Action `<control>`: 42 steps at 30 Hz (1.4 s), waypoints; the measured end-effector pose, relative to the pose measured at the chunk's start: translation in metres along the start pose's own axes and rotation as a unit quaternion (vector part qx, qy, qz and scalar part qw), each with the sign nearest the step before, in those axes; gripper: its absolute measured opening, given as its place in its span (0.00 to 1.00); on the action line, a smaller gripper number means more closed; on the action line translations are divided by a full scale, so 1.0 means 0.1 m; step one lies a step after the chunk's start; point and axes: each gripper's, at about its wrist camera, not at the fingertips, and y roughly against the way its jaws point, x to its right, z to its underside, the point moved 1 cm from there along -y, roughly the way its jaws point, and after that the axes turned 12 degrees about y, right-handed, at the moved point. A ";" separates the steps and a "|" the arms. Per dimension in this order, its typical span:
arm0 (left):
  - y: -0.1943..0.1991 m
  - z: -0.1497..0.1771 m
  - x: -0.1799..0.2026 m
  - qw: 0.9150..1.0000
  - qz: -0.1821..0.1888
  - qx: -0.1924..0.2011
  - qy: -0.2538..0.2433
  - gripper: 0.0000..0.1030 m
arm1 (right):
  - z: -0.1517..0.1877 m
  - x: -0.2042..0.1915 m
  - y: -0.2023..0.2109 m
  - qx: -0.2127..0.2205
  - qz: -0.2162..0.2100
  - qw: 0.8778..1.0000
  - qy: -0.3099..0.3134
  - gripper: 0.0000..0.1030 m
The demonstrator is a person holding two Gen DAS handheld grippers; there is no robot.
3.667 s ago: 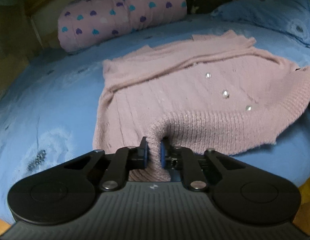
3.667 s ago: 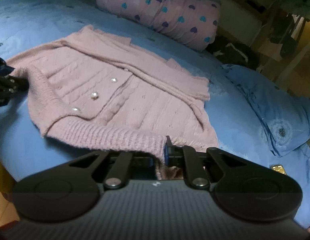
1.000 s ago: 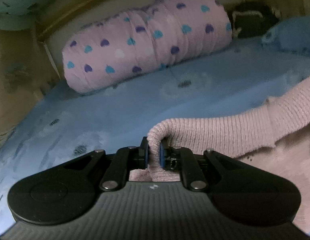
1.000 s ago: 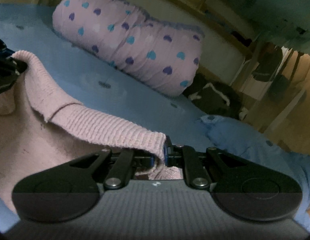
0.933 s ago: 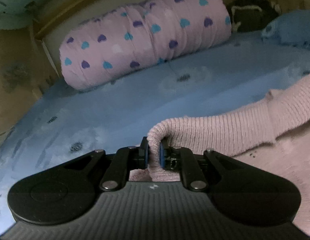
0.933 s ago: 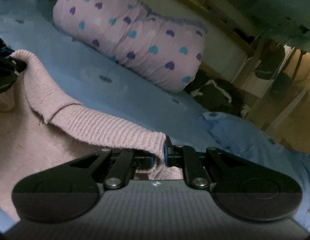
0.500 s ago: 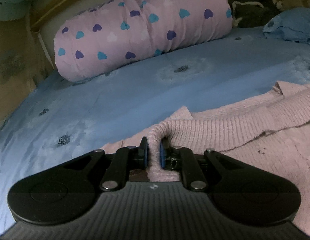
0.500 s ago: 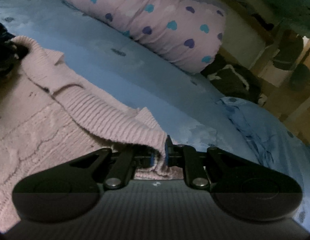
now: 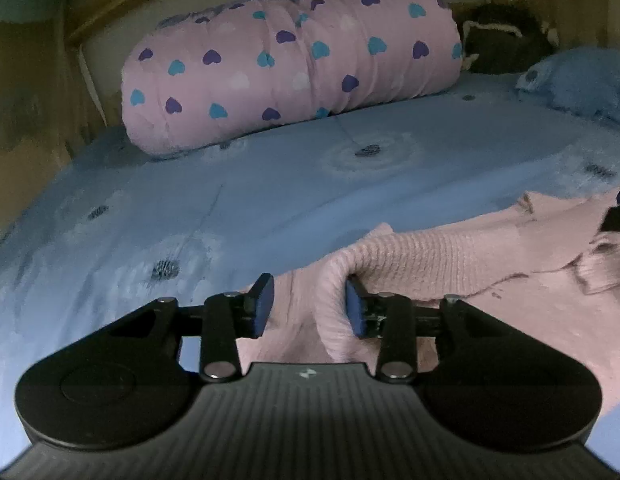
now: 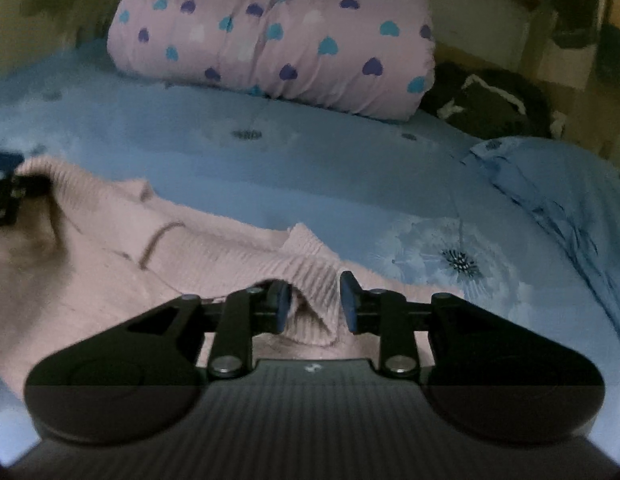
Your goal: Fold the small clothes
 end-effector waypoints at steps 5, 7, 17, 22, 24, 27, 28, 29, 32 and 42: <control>0.30 -0.02 -0.12 1.000 0.016 0.004 0.014 0.45 | -0.01 0.05 0.26 0.009 0.000 1.000 -0.022 0.39; 0.41 -0.01 -0.16 1.000 0.027 0.005 0.013 0.46 | 0.00 0.07 0.34 0.016 0.002 1.000 -0.026 0.47; 0.42 0.31 -0.09 0.996 0.074 0.003 -0.049 0.48 | 0.18 0.04 0.38 -0.031 -0.016 0.995 0.093 0.48; 0.20 0.44 -0.03 0.993 0.092 -0.014 -0.068 0.48 | 0.32 -0.03 0.19 -0.060 -0.023 0.988 0.138 0.48; 0.11 0.44 0.01 0.992 0.096 -0.014 -0.080 0.48 | 0.33 -0.06 0.16 -0.050 -0.020 0.987 0.153 0.48; 0.00 0.47 0.09 0.991 0.090 -0.009 -0.103 0.48 | 0.32 -0.06 0.09 -0.037 -0.017 0.988 0.151 0.48; -0.04 0.48 0.11 0.990 0.088 -0.007 -0.109 0.48 | 0.32 -0.05 0.06 -0.034 -0.018 0.989 0.145 0.48; -0.07 0.48 0.12 0.990 0.087 -0.005 -0.111 0.47 | 0.32 -0.03 0.03 -0.030 -0.019 0.990 0.139 0.47; -0.18 0.42 0.07 0.994 0.070 -0.009 -0.080 0.19 | 0.32 0.03 -0.02 -0.019 -0.025 0.992 0.122 0.38; -0.41 0.25 -0.54 0.997 0.007 -0.025 0.070 0.17 | 0.27 0.45 -0.15 -0.006 0.054 0.999 0.002 0.17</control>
